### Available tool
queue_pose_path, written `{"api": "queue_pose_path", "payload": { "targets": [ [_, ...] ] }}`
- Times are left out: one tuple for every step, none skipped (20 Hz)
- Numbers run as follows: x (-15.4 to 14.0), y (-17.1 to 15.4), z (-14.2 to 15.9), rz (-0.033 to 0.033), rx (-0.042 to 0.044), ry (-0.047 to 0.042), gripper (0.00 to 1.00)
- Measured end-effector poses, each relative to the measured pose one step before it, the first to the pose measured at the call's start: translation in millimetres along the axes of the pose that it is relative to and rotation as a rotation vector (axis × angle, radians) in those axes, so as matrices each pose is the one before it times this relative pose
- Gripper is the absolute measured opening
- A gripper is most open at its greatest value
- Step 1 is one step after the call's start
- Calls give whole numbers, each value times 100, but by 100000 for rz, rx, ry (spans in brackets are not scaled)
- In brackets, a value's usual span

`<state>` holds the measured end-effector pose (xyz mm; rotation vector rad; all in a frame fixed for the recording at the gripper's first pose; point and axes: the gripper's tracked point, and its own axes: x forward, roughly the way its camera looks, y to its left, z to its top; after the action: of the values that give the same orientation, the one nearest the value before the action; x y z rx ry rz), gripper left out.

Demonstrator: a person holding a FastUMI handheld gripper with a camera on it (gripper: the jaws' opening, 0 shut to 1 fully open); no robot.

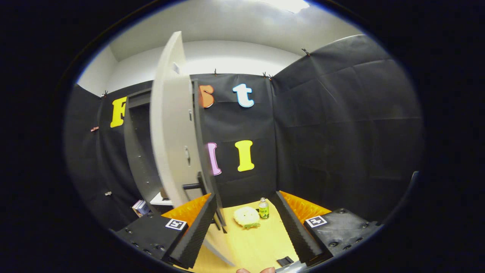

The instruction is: Open the shoe cabinet door, grab the shoes and put them into the shoe cabinet, then close the shoe cabinet door.

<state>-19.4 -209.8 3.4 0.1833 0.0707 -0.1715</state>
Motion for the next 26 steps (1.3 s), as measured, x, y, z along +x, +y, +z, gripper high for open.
{"api": "queue_pose_path", "payload": {
  "targets": [
    [971,-115,-447,94,64,1461,98],
    [777,457,-125,1338,81,-26,98],
    [634,700,-214,1699,-350,676,98],
    [449,754,-126,1751,-599,-236,98],
    [40,-64,145,-599,-1378,-1376,98],
    [8,46,-242,-226,-328,-270,98],
    [-194,336,-266,-175,-239,481,98],
    [-182,395,-201,-65,-630,347,98],
    [-185,719,135,311,-844,-336,98],
    [-235,703,-145,482,-680,289,98],
    [-288,953,-69,536,112,-243,98],
    [-282,950,-274,530,151,184,98],
    [-137,974,-44,456,349,-528,98],
    [-170,1008,-180,618,214,-296,98],
    [-94,1134,-271,820,447,-15,98],
    [-218,1174,-204,1240,175,-69,98],
    [-144,1255,-254,1429,-72,69,98],
    [-341,1028,265,1802,-764,-225,98],
    [146,1178,-98,1576,-840,-51,98],
    [141,1182,-99,1570,-678,-387,98],
    [263,1223,-171,1560,-488,-454,98],
    [311,1248,-59,1548,-317,-527,98],
    [262,1282,-164,1543,-107,-458,98],
    [415,1330,-250,1355,389,-188,98],
    [476,1339,-281,1297,317,-111,98],
    [1007,1434,-641,1125,159,43,98]
  ]
}}
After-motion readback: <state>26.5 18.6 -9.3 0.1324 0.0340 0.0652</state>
